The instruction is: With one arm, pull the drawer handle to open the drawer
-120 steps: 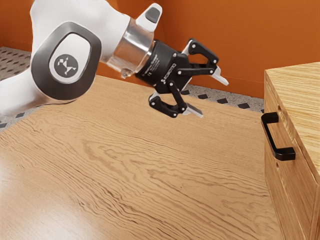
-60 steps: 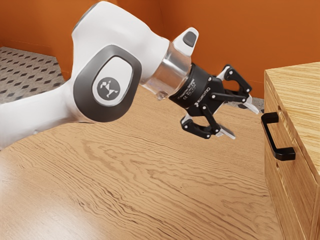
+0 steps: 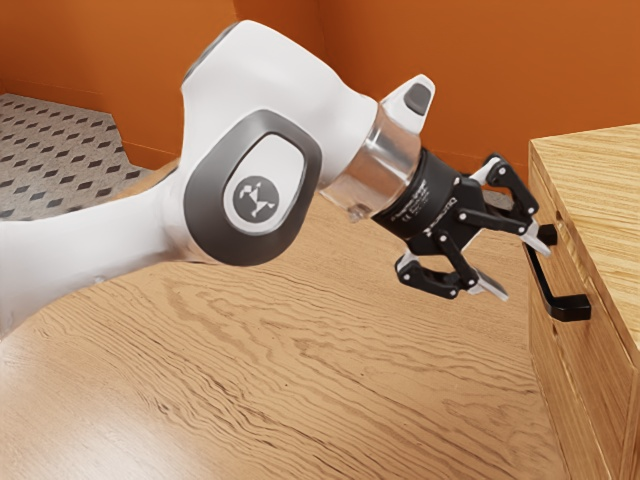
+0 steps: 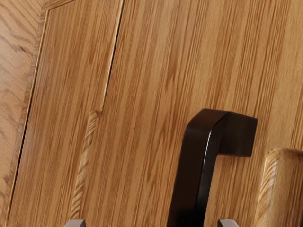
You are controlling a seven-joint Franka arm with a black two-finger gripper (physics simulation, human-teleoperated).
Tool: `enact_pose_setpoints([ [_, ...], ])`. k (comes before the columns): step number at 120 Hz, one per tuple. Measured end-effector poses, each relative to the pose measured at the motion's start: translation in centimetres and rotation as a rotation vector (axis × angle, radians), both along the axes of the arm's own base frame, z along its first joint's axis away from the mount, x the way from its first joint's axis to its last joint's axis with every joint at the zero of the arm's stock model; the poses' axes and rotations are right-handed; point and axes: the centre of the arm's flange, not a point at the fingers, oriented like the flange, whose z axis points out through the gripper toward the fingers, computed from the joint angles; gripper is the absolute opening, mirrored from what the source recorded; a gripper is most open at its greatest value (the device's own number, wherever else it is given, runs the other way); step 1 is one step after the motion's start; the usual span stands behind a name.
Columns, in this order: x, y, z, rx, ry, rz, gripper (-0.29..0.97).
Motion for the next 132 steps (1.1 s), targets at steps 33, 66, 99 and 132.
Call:
enact_pose_setpoints([
  [33, 0.2, 0.3, -0.1, -0.007, 0.003, 0.007, 0.23],
  [66, 0.3, -0.2, -0.7, 0.006, 0.01, 0.006, 0.17],
  [99, 0.1, -0.3, -0.5, 0.007, 0.011, 0.001, 0.08],
  [132, -0.8, 0.8, -0.1, -0.014, 0.029, -0.012, 0.02],
])
